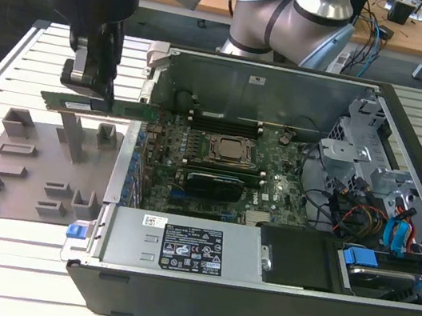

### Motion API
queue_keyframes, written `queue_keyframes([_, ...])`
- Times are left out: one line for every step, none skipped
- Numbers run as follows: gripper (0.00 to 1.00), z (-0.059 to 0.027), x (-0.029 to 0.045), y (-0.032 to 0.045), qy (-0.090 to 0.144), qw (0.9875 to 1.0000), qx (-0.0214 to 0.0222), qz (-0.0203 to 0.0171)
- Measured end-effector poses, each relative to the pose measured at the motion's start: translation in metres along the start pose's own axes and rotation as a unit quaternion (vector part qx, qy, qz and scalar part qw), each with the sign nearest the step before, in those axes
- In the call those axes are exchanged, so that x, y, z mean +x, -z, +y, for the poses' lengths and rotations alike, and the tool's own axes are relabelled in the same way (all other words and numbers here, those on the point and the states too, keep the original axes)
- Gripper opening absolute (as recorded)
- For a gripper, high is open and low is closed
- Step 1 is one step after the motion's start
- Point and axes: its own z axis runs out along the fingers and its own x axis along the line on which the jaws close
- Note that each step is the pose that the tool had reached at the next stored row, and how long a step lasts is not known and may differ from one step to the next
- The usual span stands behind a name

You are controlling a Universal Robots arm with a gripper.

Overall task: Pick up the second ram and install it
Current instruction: 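Pick up the second ram and move it above second insertion slot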

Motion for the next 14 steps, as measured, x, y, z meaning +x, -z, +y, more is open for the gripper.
queue_keyframes([0.13, -0.0039, 0.0000, 0.0003, 0.000, 1.0000, -0.0002, 0.0001])
queue_keyframes([0.13, -0.0111, 0.0000, 0.0006, 0.000, 1.0000, -0.0006, 0.0000])
queue_keyframes([0.13, -0.0167, 0.0000, 0.0009, 0.000, 1.0000, -0.0008, 0.0001])
queue_keyframes([0.13, -0.0238, 0.0001, 0.0012, 0.000, 1.0000, -0.0012, 0.0000])
queue_keyframes([0.13, -0.0283, 0.0001, 0.0015, 0.000, 1.0000, -0.0014, 0.0000])
queue_keyframes([0.13, -0.0338, 0.0001, 0.0017, 0.000, 1.0000, -0.0017, 0.0000])
queue_keyframes([0.13, -0.0398, 0.0001, 0.0021, 0.000, 1.0000, -0.0021, 0.0000])
queue_keyframes([0.13, -0.0436, 0.0001, 0.0023, 0.000, 1.0000, -0.0023, 0.0000])
queue_keyframes([0.13, -0.0469, 0.0001, 0.0024, 0.000, 1.0000, -0.0024, 0.0000])
queue_keyframes([0.13, -0.0517, 0.0001, 0.0027, 0.000, 1.0000, -0.0027, 0.0000])
queue_keyframes([0.13, -0.0560, 0.0002, 0.0029, 0.000, 1.0000, -0.0030, 0.0000])
queue_keyframes([0.13, -0.0598, 0.0002, 0.0031, 0.000, 1.0000, -0.0032, 0.0000])
queue_keyframes([0.13, -0.0651, 0.0002, 0.0034, 0.000, 1.0000, -0.0036, 0.0000])
queue_keyframes([0.13, -0.0704, 0.0002, 0.0037, 0.000, 1.0000, -0.0040, 0.0000])
